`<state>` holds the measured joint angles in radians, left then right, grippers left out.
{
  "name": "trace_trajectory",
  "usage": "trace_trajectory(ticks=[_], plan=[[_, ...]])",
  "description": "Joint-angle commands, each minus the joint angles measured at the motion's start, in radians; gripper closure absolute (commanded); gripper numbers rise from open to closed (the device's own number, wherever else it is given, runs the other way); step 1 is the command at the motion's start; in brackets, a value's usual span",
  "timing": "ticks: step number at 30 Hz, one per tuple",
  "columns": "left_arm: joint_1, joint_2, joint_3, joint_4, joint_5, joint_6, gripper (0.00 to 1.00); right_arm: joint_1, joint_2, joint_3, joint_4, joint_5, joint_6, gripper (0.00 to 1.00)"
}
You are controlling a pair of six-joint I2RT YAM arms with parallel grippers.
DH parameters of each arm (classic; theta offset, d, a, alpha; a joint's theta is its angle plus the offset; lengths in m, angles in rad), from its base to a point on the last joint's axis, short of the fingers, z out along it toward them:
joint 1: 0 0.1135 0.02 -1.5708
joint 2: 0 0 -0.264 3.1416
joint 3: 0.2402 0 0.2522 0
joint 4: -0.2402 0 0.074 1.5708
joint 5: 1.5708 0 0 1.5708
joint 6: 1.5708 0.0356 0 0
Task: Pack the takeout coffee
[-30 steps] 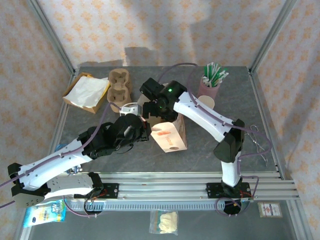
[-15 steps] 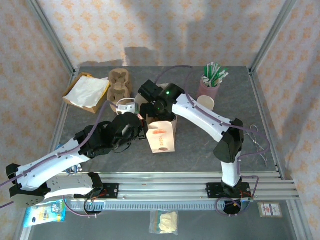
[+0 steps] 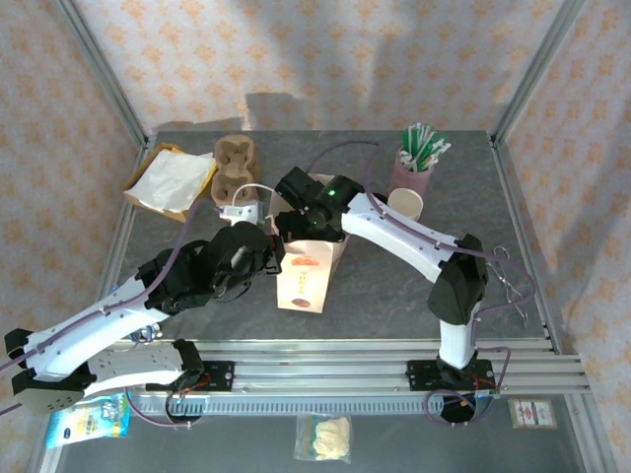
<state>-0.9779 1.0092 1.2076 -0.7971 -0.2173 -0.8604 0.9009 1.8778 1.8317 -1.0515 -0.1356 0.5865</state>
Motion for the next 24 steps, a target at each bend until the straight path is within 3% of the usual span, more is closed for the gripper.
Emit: trace_trajectory(ticks=[1, 10, 18, 24], plan=[[0.011, -0.027, -0.003, -0.015, -0.051, 0.019, 0.81, 0.006, -0.037, -0.011, 0.007, 0.013, 0.001, 0.0], [0.012, -0.063, -0.018, -0.033, -0.079, 0.005, 0.59, 0.005, -0.047, -0.028, 0.011, 0.01, 0.006, 0.0], [0.014, -0.081, 0.046, -0.084, -0.146, 0.024, 0.29, 0.005, -0.064, -0.02, 0.02, -0.005, 0.006, 0.0], [0.024, -0.096, 0.096, -0.109, -0.186, 0.051, 0.23, 0.006, -0.074, 0.004, 0.013, -0.019, -0.003, 0.0]])
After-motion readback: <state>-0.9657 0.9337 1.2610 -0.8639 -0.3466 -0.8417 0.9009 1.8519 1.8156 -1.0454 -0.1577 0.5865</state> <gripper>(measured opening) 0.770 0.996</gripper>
